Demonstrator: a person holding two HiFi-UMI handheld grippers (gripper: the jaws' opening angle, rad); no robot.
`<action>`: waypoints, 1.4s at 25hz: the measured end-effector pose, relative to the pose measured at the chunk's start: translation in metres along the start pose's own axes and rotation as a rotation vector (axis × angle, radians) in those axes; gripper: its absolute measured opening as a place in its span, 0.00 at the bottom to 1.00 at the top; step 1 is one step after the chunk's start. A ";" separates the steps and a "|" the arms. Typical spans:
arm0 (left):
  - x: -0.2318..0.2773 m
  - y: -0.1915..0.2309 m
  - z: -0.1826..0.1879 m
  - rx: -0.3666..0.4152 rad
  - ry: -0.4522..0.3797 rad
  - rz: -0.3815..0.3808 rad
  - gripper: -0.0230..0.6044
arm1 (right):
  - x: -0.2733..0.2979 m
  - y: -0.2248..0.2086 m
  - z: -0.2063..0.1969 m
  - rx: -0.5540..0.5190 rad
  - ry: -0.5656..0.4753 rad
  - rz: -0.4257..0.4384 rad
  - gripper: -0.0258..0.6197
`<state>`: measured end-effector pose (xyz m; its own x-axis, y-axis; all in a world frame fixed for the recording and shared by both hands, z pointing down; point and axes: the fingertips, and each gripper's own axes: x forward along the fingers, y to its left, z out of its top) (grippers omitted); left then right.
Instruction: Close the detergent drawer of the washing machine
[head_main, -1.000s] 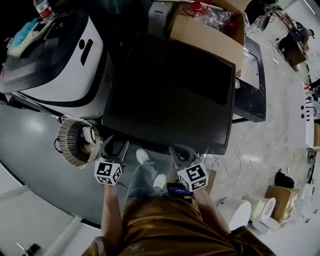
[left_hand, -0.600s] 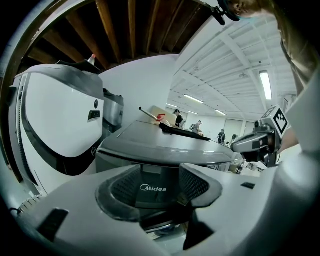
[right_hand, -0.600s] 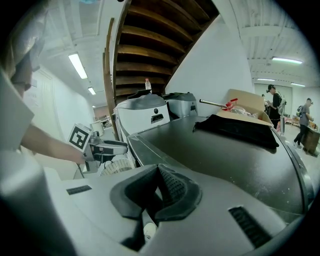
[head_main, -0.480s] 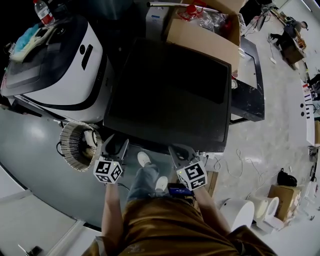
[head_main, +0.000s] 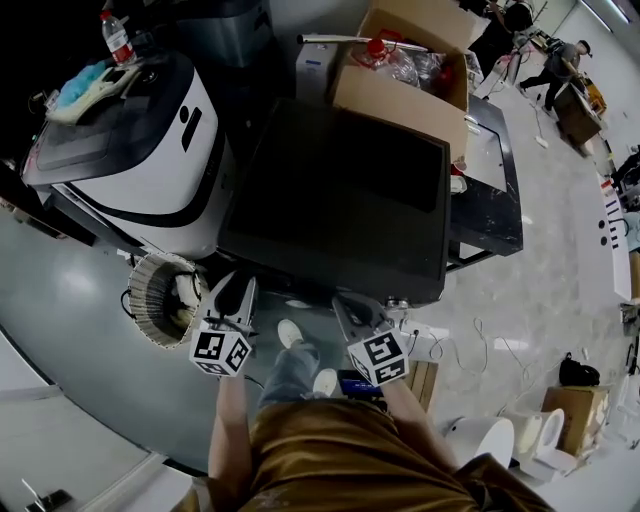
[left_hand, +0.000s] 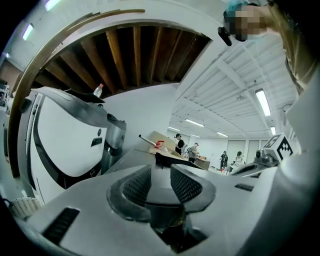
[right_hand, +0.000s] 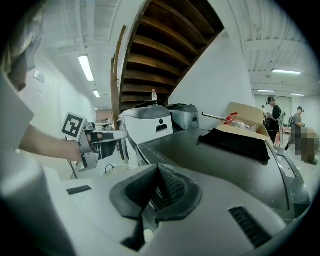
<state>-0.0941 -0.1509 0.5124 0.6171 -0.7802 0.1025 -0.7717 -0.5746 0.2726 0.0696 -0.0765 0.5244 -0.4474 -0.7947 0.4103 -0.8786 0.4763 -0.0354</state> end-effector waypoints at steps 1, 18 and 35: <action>-0.003 -0.004 0.004 0.004 -0.010 0.000 0.25 | -0.003 0.003 0.002 -0.007 -0.006 -0.001 0.06; -0.058 -0.046 0.043 0.070 -0.006 0.067 0.08 | -0.060 0.028 0.028 -0.060 -0.115 -0.067 0.06; -0.073 -0.051 0.041 0.085 0.002 0.100 0.08 | -0.073 0.035 0.029 -0.067 -0.127 -0.049 0.06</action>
<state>-0.1063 -0.0746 0.4518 0.5366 -0.8342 0.1273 -0.8396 -0.5128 0.1790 0.0672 -0.0127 0.4671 -0.4253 -0.8568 0.2915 -0.8888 0.4561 0.0441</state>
